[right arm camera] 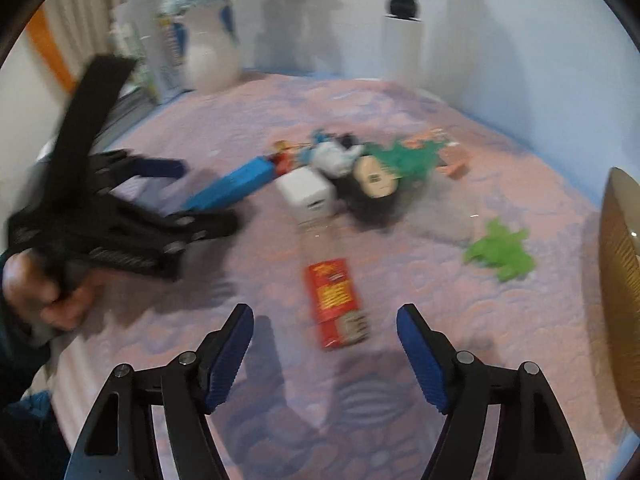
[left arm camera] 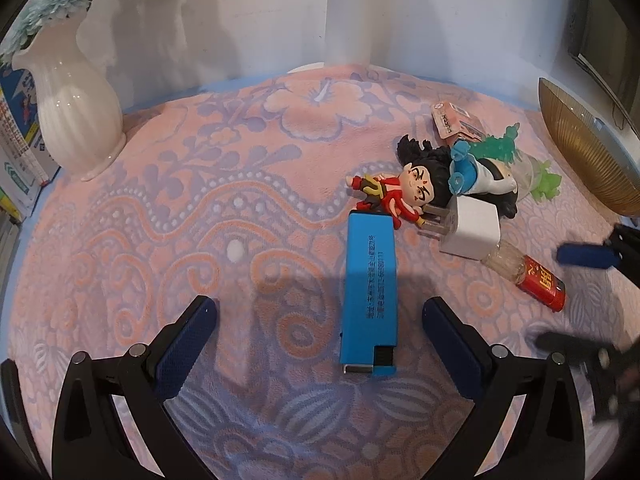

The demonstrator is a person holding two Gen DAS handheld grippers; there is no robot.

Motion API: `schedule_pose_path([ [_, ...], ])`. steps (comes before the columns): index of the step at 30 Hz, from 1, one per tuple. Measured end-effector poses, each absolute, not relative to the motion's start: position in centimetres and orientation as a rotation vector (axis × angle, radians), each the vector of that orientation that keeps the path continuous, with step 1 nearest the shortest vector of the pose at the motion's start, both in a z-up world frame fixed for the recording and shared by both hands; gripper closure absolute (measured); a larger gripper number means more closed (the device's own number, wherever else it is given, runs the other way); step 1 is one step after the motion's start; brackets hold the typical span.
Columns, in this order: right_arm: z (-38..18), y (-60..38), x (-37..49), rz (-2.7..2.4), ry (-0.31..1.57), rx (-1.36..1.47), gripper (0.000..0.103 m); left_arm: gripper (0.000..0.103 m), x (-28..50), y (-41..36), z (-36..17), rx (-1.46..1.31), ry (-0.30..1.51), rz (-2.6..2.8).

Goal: Organize rigid objects
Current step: 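Grasp the blue lighter with left gripper while right gripper grasps the red lighter, then carry both lighters over the brown bowl and open both grippers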

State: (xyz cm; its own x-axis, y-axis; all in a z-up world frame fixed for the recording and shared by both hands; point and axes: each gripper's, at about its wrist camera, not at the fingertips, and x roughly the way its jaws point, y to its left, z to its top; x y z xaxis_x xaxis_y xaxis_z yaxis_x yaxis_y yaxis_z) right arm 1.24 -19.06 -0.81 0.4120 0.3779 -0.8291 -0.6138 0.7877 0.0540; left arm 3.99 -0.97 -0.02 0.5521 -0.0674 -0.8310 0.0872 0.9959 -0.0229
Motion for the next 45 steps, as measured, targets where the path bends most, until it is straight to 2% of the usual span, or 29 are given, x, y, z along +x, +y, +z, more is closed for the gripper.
schedule_pose_path([
  [1,-1.0,-19.1,1.8,0.625,0.967,-0.255,0.048,0.001,4.1,-1.1,0.0,0.027,0.983,-0.093],
  [2,-1.1,-18.9,2.2,0.621,0.975,-0.243,0.053,0.005,4.3,-1.2,0.0,0.032,0.98,-0.099],
  [4,-1.1,-18.4,2.4,0.603,0.958,-0.261,0.069,0.018,4.2,-1.6,0.3,0.04,0.959,-0.123],
  [6,-0.9,-17.9,1.9,0.607,0.948,-0.278,0.078,0.041,4.0,-2.3,0.5,0.069,0.939,-0.143],
  [7,-1.0,-17.6,1.4,0.607,0.942,-0.292,0.08,0.049,3.8,-2.8,0.7,0.085,0.928,-0.165],
  [8,-0.9,-17.5,0.8,0.602,0.936,-0.31,0.08,0.064,3.5,-3.2,0.8,0.097,0.92,-0.19],
  [9,-0.9,-17.5,0.3,0.597,0.936,-0.318,0.08,0.07,3.0,-3.8,0.8,0.123,0.914,-0.2],
  [14,-0.8,-19.8,-3.5,0.557,0.958,-0.288,0.08,0.078,0.5,-3.9,1.1,0.111,0.932,-0.241],
  [18,-0.8,-22.2,-6.4,0.493,0.966,-0.234,0.08,0.079,-2.3,-2.9,1.3,0.001,0.967,-0.371],
  [22,-0.9,-23.6,-9.1,0.459,0.963,-0.209,0.08,0.078,-4.5,-3.5,1.1,0.038,0.963,-0.422],
  [23,-1.0,-23.8,-9.4,0.45,0.965,-0.193,0.079,0.073,-4.6,-3.6,1.1,0.035,0.964,-0.423],
  [24,-1.0,-24.0,-9.5,0.446,0.967,-0.178,0.077,0.063,-4.4,-3.5,1.1,0.007,0.975,-0.433],
  [27,-0.8,-24.4,-9.4,0.44,0.976,-0.135,0.074,0.053,-3.5,-3.8,1.2,-0.035,0.991,-0.405],
  [30,-0.8,-24.8,-9.9,0.423,0.973,-0.117,0.072,0.052,-3.0,-5.0,0.9,0.024,0.972,-0.351],
  [32,-0.9,-25.0,-10.3,0.41,0.967,-0.112,0.068,0.055,-2.8,-5.6,0.7,0.067,0.956,-0.325],
  [36,-1.1,-23.0,-11.0,0.331,0.933,-0.18,0.068,0.082,-3.3,-7.5,0.8,0.153,0.915,-0.313],
  [38,-1.0,-21.6,-11.4,0.307,0.912,-0.233,0.079,0.082,-3.8,-8.3,0.8,0.191,0.896,-0.301],
  [41,-0.9,-20.9,-11.5,0.316,0.913,-0.23,0.08,0.082,-4.1,-8.7,1.2,0.16,0.893,-0.349],
  [45,0.2,-23.0,-10.8,0.462,0.939,-0.004,0.08,0.082,-4.4,-9.0,2.6,0.086,0.876,-0.433],
])
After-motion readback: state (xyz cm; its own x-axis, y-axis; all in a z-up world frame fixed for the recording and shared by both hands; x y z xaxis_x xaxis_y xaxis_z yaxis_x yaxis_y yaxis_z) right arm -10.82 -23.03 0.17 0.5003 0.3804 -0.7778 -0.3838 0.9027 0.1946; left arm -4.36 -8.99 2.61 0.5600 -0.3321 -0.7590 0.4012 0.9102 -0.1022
